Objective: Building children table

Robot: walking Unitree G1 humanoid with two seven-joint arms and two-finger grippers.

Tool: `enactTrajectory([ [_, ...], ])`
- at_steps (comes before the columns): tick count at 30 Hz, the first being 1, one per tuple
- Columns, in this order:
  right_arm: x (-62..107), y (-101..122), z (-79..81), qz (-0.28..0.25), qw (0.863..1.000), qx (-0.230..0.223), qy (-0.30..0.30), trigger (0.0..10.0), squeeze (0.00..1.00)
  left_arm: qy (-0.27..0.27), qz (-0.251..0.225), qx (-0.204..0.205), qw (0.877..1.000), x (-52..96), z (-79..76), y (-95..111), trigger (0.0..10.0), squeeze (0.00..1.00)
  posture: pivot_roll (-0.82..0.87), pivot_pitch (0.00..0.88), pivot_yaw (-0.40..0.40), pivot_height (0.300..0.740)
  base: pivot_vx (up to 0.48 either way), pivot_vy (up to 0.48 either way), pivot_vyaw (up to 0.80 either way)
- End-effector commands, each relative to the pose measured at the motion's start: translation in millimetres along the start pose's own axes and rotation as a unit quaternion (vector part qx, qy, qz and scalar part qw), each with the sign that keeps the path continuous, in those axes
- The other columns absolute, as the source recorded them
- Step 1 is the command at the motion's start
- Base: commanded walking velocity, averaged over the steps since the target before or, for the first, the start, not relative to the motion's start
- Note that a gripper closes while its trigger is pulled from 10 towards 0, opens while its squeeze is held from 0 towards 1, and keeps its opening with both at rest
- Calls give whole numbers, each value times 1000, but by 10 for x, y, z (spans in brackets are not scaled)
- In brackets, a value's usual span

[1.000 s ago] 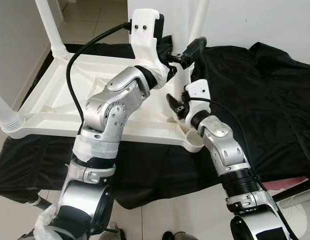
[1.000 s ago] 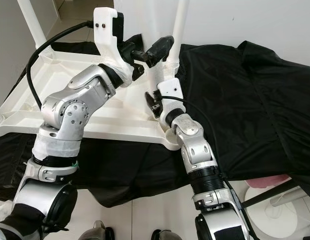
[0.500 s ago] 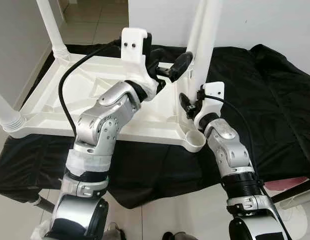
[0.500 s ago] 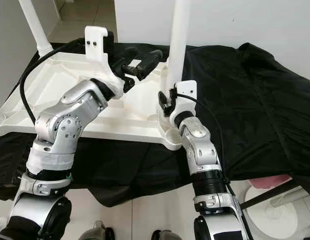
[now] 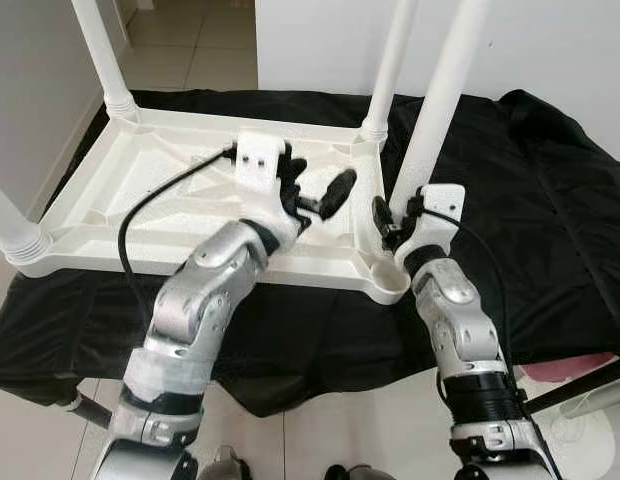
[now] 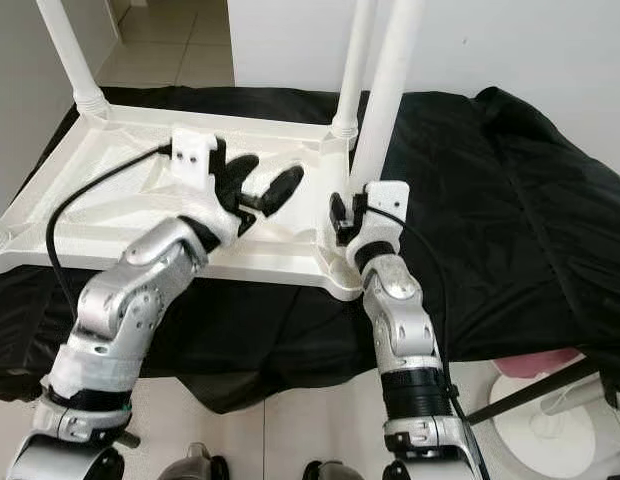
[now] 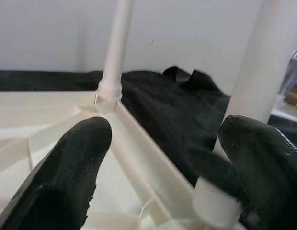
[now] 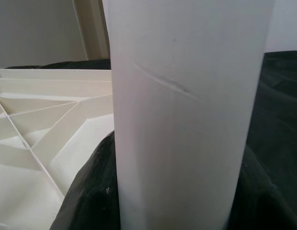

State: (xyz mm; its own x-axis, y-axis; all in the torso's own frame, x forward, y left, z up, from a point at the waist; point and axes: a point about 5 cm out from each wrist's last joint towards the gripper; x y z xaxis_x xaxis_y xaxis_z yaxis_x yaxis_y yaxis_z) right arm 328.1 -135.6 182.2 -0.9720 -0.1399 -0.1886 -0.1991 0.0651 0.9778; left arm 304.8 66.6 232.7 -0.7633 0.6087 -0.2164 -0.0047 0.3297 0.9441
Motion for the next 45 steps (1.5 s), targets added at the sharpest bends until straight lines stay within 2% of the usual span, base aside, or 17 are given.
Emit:
enactTrajectory([
  [1, 36, 30, -1, -18, 1000, -8, 4, 10000, 0, -53, 8, -22, 998, 34, -91, -38, 10000, 0, 11, 62, -52, 740, 0, 0, 0],
  [5, 98, -4, 1, -19, 1000, -5, 10, 10000, 0, -65, 4, -24, 998, 104, -115, -100, 10000, 0, 11, 64, -55, 740, 0, 0, 0],
  [9, 158, -62, 2, -14, 1000, -1, 14, 10000, 0, -93, 21, -17, 995, 175, -196, -178, 10000, 0, 9, 70, -64, 740, 0, 0, 0],
  [15, 262, -120, 34, -21, 999, 8, 34, 10000, 0, -126, 54, -58, 989, 261, -270, -326, 10000, 0, 8, 71, -67, 740, 0, 0, 0],
  [21, 346, -173, 42, -34, 998, 28, 53, 10000, 0, -147, 72, -75, 984, 319, -317, -399, 10000, 0, 5, 76, -68, 740, 0, 0, 0],
  [27, 494, -346, -25, -38, 994, 75, 76, 10000, 0, -167, 83, -72, 980, 393, -389, -421, 10000, 0, 4, 94, -66, 740, 0, 0, 0],
  [37, 467, -462, -68, -42, 987, 124, 97, 10000, 0, -162, 82, -75, 981, 387, -381, -410, 10000, 0, 7, 109, -59, 740, 0, 0, 0],
  [45, 436, -479, 37, -58, 984, 122, 119, 10000, 0, -157, 80, -77, 981, 386, -391, -394, 10000, 0, 10, 125, -62, 740, 0, 0, 0],
])
Point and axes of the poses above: a point about 5 cm out from each wrist's last joint towards the gripper, its own x axis pointing back from the gripper into the wrist, its own y axis along the axis of the wrist's last joint, z = x × y, and after that the axes turned 9 degrees about x, right-handed
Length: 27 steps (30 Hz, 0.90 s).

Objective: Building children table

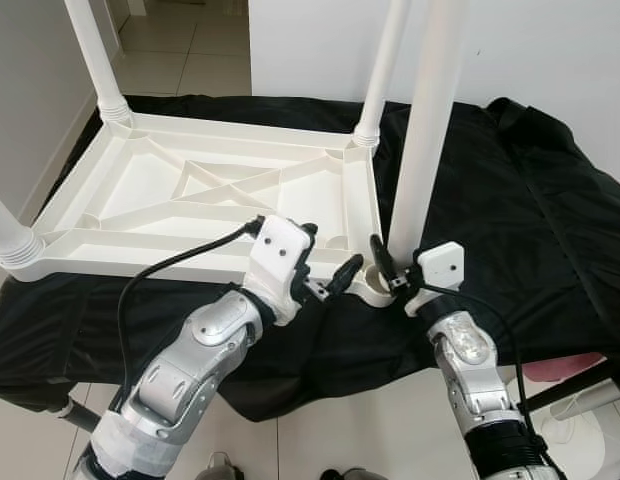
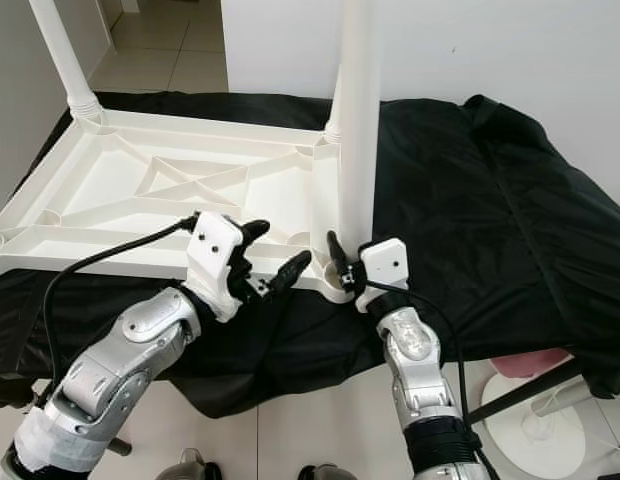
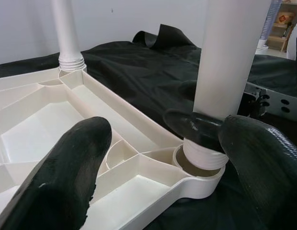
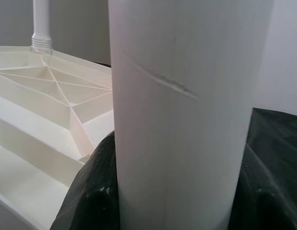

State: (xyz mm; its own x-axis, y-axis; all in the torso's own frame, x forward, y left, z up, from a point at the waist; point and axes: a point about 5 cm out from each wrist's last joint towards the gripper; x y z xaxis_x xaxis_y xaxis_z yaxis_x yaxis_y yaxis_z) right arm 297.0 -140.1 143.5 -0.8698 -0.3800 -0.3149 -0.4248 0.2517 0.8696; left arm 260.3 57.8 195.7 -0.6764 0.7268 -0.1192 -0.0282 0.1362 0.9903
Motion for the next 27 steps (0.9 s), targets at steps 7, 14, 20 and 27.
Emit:
enactTrajectory([
  [7, 60, -105, 213, 7, 999, -27, 31, 10000, 0, -87, 9, -5, 996, -8, -113, 24, 10000, 0, 13, 130, -64, 740, 0, 0, 0],
  [14, 105, -142, 243, 6, 999, -18, 44, 10000, 0, -85, 7, -6, 996, -11, -105, 37, 10000, 0, 9, 136, -62, 740, 0, 0, 0],
  [20, 123, -177, 226, 7, 999, -14, 47, 10000, 0, -87, 6, -11, 996, -14, -96, 57, 10000, 0, 10, 138, -61, 740, 0, 0, 0],
  [27, 230, -263, 270, 17, 999, -23, 35, 10000, 0, -85, 3, -12, 996, -9, -95, 78, 10000, 0, 17, 142, -62, 740, 0, 0, 0],
])
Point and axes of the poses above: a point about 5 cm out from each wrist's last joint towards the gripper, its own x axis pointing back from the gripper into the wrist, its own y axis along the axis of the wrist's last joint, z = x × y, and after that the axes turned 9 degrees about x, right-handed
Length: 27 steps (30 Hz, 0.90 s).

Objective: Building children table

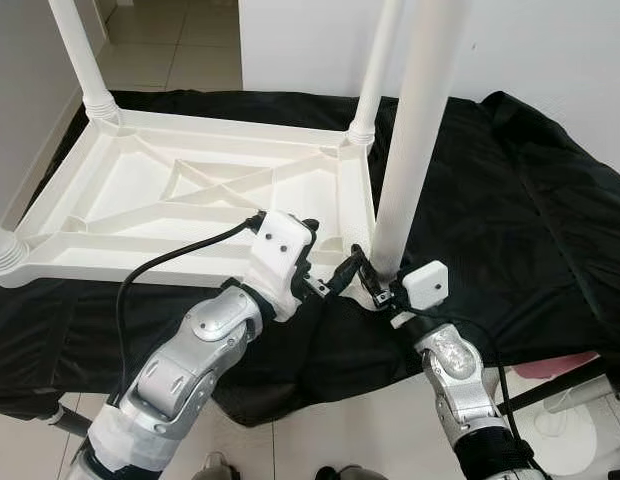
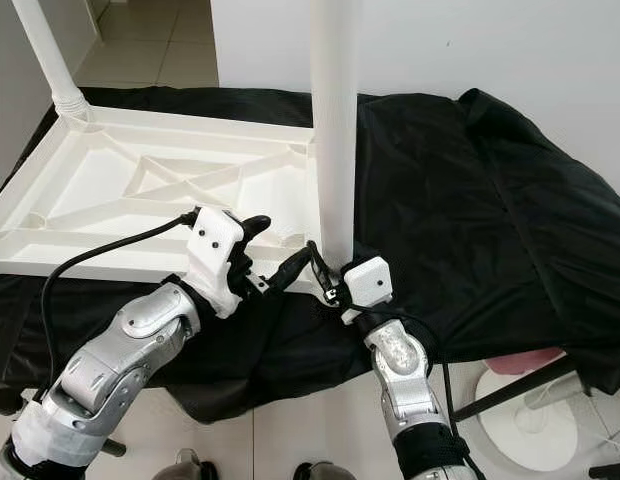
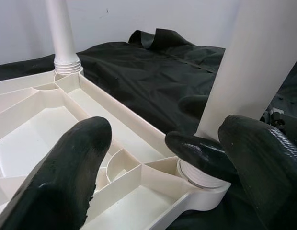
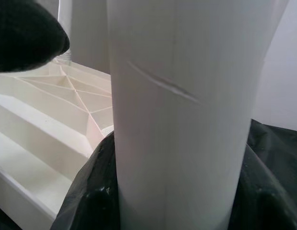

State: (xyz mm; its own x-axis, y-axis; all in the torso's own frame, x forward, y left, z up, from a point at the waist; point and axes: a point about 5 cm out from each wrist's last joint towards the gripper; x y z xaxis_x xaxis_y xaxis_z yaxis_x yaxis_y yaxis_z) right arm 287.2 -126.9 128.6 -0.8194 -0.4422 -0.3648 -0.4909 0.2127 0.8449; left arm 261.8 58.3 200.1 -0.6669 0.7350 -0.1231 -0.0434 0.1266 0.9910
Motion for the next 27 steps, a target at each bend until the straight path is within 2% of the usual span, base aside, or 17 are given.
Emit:
enactTrajectory([
  [1, 169, -213, 69, 63, 997, -41, -4, 10000, 0, -78, 4, -4, 997, 2, -105, 37, 10000, 0, 17, 142, -62, 740, 0, 0, 0],
  [2, 174, -225, 64, 66, 996, -55, -14, 10000, 0, -78, 4, -4, 997, 3, -105, 37, 10000, 0, 17, 144, -62, 740, 0, 0, 0],
  [7, 176, -242, 73, 67, 995, -65, -22, 10000, 0, -77, 5, -4, 997, 4, -103, 41, 10000, 0, 17, 145, -61, 740, 0, 0, 0],
  [15, 161, -252, 77, 68, 996, -63, -14, 10000, 0, -79, 5, -5, 997, 2, -103, 47, 10000, 0, 17, 144, -57, 740, 0, 0, 0],
  [22, 132, -367, 112, 125, 985, -116, -1, 10000, 0, -79, 5, -8, 997, -4, -104, 55, 10000, 0, 18, 145, -61, 740, 0, 0, 0],
  [27, 124, -392, 114, 140, 981, -132, -12, 10000, 0, -78, 4, -8, 997, -4, -103, 58, 10000, 0, 18, 144, -63, 740, 0, 0, 0],
])
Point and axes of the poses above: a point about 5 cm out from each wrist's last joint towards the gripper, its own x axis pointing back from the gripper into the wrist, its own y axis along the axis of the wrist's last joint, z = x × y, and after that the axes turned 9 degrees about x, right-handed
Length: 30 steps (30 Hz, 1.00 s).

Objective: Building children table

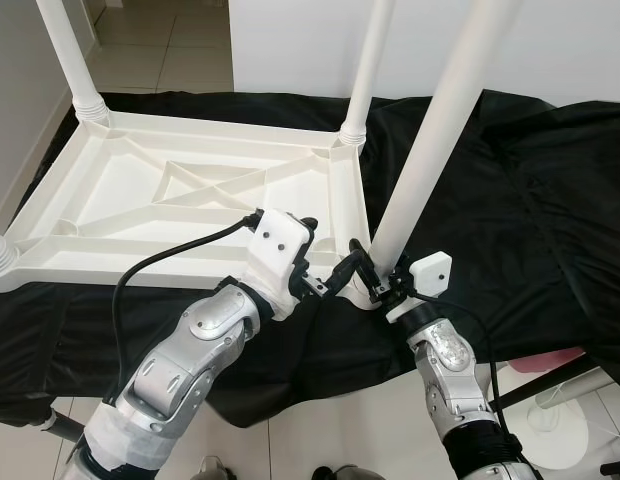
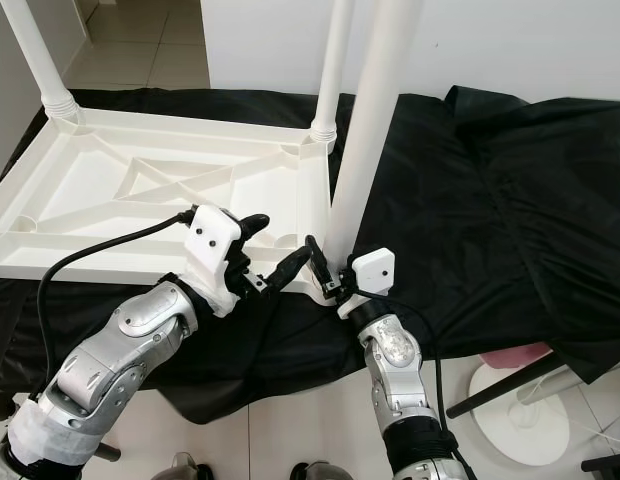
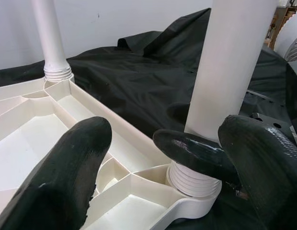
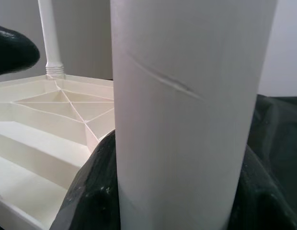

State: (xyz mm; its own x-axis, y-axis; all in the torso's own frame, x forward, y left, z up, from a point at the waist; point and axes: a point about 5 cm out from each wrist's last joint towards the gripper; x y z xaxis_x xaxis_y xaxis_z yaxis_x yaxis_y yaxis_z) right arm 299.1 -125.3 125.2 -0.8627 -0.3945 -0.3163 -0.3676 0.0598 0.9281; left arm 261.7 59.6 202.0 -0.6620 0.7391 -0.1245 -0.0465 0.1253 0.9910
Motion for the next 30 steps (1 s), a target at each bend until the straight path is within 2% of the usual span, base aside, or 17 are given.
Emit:
enactTrajectory([
  [1, 188, -355, 37, 117, 992, -38, -8, 10000, 0, -74, 4, -7, 997, -14, -110, 40, 10000, 0, 16, 143, -63, 740, 0, 0, 0],
  [8, 182, -390, -10, 138, 988, -58, -32, 10000, 0, -77, 4, -6, 997, -15, -117, 40, 10000, 0, 15, 144, -63, 740, 0, 0, 0],
  [16, 173, -384, 6, 151, 987, -50, -32, 10000, 0, -79, 3, -7, 997, -20, -123, 42, 10000, 0, 13, 140, -64, 740, 0, 0, 0],
  [20, 172, -371, 0, 154, 986, -42, -51, 10000, 0, -80, 3, -7, 997, -21, -127, 40, 10000, 0, 15, 133, -66, 740, 0, 0, 0],
  [21, 166, -362, -23, 171, 978, -28, -117, 10000, 0, -82, 4, -7, 997, -18, -134, 36, 10000, 0, 15, 127, -69, 740, 0, 0, 0],
  [22, 166, -362, -23, 171, 978, -28, -117, 10000, 0, -82, 4, -7, 997, -18, -134, 36, 10000, 0, 15, 127, -69, 740, 0, 0, 0],
  [24, 170, -364, -44, 190, 966, -17, -176, 10000, 0, -83, 3, -7, 997, -22, -138, 37, 10000, 0, 15, 125, -71, 740, 0, 0, 0],
  [25, 170, -364, -44, 190, 966, -17, -176, 10000, 0, -83, 3, -7, 997, -22, -138, 37, 10000, 0, 15, 125, -71, 740, 0, 0, 0],
  [28, 151, -332, -7, 198, 955, -22, -222, 10000, 0, -84, 3, -9, 996, -33, -144, 33, 10000, 0, 16, 121, -73, 740, 0, 0, 0],
  [30, 105, -288, 88, 190, 958, -31, -214, 10000, 0, -88, 4, -10, 996, -36, -156, 25, 10000, 0, 15, 112, -76, 740, 0, 0, 0],
])
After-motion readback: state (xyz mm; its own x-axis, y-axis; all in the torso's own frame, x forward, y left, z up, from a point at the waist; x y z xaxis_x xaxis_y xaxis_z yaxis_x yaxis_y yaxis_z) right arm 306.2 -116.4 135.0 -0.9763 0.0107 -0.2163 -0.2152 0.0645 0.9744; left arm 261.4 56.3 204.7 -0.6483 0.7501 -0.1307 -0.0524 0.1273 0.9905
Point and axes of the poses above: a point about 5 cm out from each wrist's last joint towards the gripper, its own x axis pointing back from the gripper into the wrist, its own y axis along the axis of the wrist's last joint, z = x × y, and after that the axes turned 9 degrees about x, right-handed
